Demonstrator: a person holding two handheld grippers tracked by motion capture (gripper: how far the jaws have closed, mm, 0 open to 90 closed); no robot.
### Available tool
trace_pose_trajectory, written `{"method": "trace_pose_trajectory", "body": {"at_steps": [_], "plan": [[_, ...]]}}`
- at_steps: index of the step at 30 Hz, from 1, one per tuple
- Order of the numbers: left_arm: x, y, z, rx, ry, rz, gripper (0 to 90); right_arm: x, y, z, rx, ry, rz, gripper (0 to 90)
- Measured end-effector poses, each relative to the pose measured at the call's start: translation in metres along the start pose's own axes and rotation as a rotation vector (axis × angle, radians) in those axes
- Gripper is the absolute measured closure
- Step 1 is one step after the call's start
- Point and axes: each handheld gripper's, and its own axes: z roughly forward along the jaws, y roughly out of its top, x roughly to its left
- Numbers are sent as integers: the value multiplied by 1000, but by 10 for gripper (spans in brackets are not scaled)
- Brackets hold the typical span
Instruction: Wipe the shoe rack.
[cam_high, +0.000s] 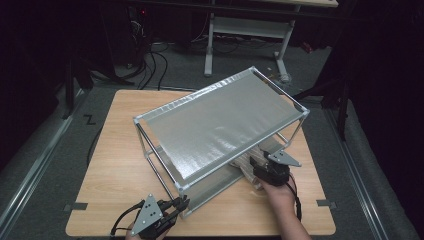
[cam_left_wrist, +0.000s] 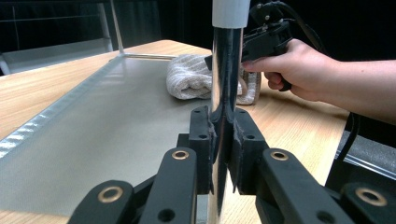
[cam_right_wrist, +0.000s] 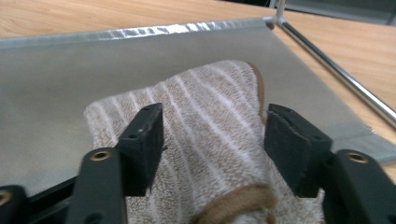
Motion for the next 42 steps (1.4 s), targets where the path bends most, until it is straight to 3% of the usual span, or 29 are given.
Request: {"method": "trace_pose_trajectory", "body": {"at_steps": [5, 11, 15, 20, 28, 31, 35, 42], "plan": [[0, 0, 0, -1, -2, -5, 806, 9, -2, -6, -4, 23, -72, 365], [0, 0, 0, -1, -4, -8, 805, 11, -13, 4, 95, 24, -118, 298], [0, 0, 0, -3, -5, -10, 805, 12, -16, 7, 129, 32, -132, 313], [0, -1, 0, -5, -2, -13, 804, 8, -19, 12, 137, 73, -88, 425], [0, -1, 0, -7, -1, -16, 805, 10, -19, 12, 126, 72, -74, 662], [0, -1, 1, -7, -3, -20, 805, 10, -15, 13, 114, 69, -81, 693], [-2, -1, 2, -8, -9, -21, 805, 8, -1, 13, 56, 31, -64, 695], [-2, -1, 3, -9, -13, -20, 805, 0, 6, 33, 94, -42, -48, 690]]}}
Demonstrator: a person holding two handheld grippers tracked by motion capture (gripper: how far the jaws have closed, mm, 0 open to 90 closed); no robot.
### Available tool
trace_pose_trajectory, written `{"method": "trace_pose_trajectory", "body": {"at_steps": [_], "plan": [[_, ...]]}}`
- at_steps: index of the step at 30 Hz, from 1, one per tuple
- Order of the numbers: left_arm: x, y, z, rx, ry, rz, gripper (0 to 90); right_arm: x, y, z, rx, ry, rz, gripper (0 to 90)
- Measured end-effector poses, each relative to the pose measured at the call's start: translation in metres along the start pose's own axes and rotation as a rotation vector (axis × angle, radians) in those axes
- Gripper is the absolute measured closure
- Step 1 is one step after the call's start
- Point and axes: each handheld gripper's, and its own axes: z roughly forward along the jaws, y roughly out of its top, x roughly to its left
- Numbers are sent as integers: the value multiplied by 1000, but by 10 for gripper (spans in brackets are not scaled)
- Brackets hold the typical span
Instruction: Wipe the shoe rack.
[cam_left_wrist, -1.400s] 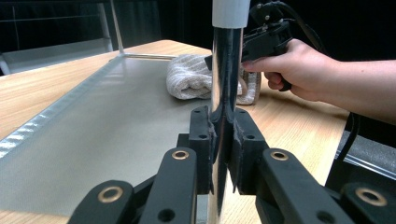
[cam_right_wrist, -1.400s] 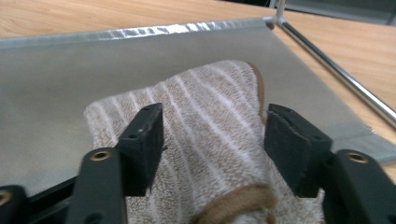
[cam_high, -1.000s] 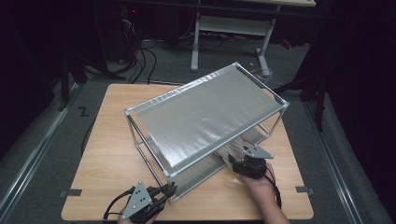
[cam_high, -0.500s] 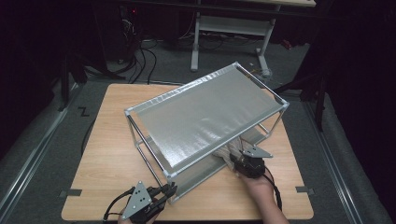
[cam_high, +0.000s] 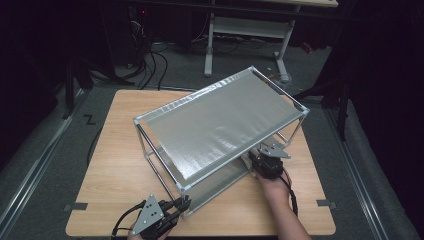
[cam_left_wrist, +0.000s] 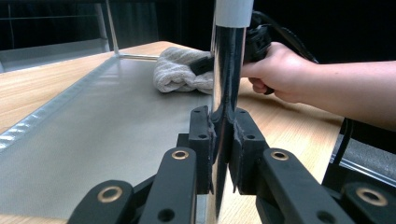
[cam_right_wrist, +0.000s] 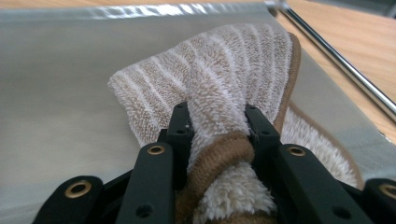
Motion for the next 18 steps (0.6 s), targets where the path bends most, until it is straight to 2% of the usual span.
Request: {"method": "trace_pose_trajectory", "body": {"at_steps": [3, 8, 13, 18], "plan": [[0, 0, 0, -1, -1, -1, 805, 0, -4, 9, 46, 7, 9, 688], [0, 0, 0, -2, -1, -2, 804, 11, -5, 7, 45, 37, -5, 685], [0, 0, 0, -1, 0, -3, 804, 28, -7, 2, 41, 87, -29, 682], [0, 0, 0, -2, -1, -2, 804, 51, -12, -6, 32, 145, -45, 676]]}}
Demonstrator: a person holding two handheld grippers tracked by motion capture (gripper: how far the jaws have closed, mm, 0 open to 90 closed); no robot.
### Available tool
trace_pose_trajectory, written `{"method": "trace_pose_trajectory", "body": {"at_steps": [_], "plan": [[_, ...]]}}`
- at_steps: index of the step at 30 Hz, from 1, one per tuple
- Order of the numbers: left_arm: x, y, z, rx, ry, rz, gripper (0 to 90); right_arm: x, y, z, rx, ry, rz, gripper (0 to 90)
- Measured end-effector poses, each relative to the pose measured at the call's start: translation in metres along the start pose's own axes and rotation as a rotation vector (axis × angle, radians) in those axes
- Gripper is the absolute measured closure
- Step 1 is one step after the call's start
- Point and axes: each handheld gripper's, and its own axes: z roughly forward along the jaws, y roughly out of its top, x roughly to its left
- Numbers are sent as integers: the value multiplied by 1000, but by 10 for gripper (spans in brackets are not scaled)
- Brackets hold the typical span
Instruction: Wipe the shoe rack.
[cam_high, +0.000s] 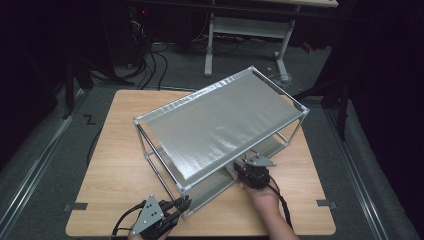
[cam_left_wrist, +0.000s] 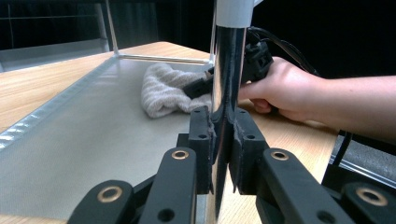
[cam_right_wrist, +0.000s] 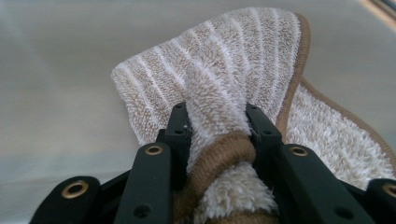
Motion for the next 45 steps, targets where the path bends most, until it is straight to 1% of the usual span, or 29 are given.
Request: {"method": "trace_pose_trajectory", "body": {"at_steps": [3, 4, 6, 9, 11, 14, 16, 21, 25, 27, 29, 31, 34, 35, 36, 38, 39, 40, 41, 42, 45], "plan": [[0, 0, 0, 0, -1, 1, 804, 14, -2, -2, -6, 30, -14, 675], [0, 0, 0, 0, -1, 0, 804, 18, -2, -3, -7, 38, -26, 675], [-1, 0, 0, 0, -1, 0, 804, 27, -3, -4, -4, 57, -19, 673], [-1, 0, 0, 0, 0, 1, 804, 41, -3, -6, -1, 96, -24, 671], [-1, 0, 0, 0, 0, 1, 804, 52, -3, -8, 1, 122, -33, 669], [-2, 0, 0, -1, -1, -1, 804, 72, -4, -10, 0, 158, -67, 667], [-2, 0, 0, -2, -1, 0, 804, 85, -5, -11, -4, 182, -74, 665], [-2, 0, 1, -4, 0, -2, 804, 112, -6, -12, -4, 247, -69, 665], [-2, 0, 1, -5, 0, -3, 804, 127, -5, -12, -1, 303, -61, 665], [-2, -1, 0, -5, 0, -4, 804, 133, -6, -12, -2, 307, -75, 665], [-2, -1, 0, -6, 0, -5, 804, 133, -7, -11, -12, 307, -92, 665], [-2, -1, 0, -6, 1, -5, 804, 129, -6, -10, -9, 309, -88, 666], [-2, -1, 0, -4, 0, -3, 804, 126, -6, -11, -3, 271, -100, 670], [-2, -1, 0, -4, 2, -5, 804, 122, -6, -10, -7, 252, -117, 671], [-2, -1, 0, -5, 2, -5, 804, 118, -6, -9, -8, 237, -112, 672], [-2, -1, -1, -6, 2, -9, 803, 106, -6, -8, -4, 216, -93, 672], [-2, -1, 0, -6, 1, -8, 803, 100, -6, -8, -7, 197, -93, 672], [-2, -1, -1, -6, 2, -9, 803, 93, -6, -6, -13, 179, -104, 672], [-2, -1, 0, -7, 2, -11, 803, 84, -6, -6, -11, 159, -90, 672], [-2, -1, -1, -7, 3, -11, 804, 78, -6, -5, -11, 147, -85, 671], [-2, -1, -1, -7, 4, -12, 803, 53, -5, -2, -11, 114, -51, 670]]}}
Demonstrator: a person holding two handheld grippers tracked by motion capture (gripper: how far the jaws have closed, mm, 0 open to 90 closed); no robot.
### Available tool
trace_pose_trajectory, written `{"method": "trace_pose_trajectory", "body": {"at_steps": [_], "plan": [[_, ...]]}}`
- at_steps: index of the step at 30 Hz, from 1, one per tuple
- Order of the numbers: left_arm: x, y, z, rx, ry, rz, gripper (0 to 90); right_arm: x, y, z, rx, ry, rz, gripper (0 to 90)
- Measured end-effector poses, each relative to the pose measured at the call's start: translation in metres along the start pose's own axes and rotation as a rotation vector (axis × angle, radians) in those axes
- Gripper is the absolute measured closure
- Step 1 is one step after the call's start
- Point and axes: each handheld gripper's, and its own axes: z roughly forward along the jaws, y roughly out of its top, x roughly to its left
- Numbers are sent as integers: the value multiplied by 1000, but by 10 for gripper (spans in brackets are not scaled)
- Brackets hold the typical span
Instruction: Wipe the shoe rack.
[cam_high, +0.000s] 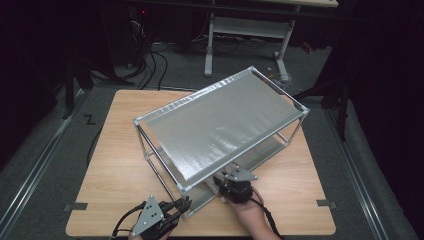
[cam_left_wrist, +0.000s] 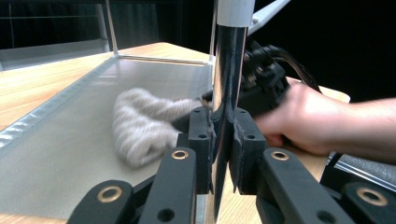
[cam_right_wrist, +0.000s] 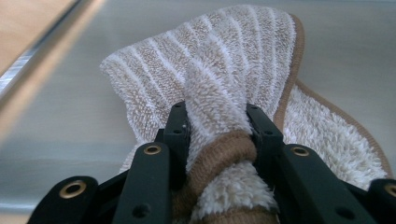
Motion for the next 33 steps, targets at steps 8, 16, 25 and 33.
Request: {"method": "trace_pose_trajectory", "body": {"at_steps": [8, 16, 25, 33], "plan": [[0, 0, 0, 0, 1, -2, 803, -58, 0, -1, 5, -135, 38, 671], [0, 0, 0, 1, -1, -1, 803, -107, -2, -3, -3, -241, 101, 670], [0, 0, -1, 1, -1, -4, 803, -155, 0, -6, 13, -348, 157, 670], [0, 0, -1, 0, -5, -9, 803, -183, 3, -6, 30, -421, 170, 668]]}}
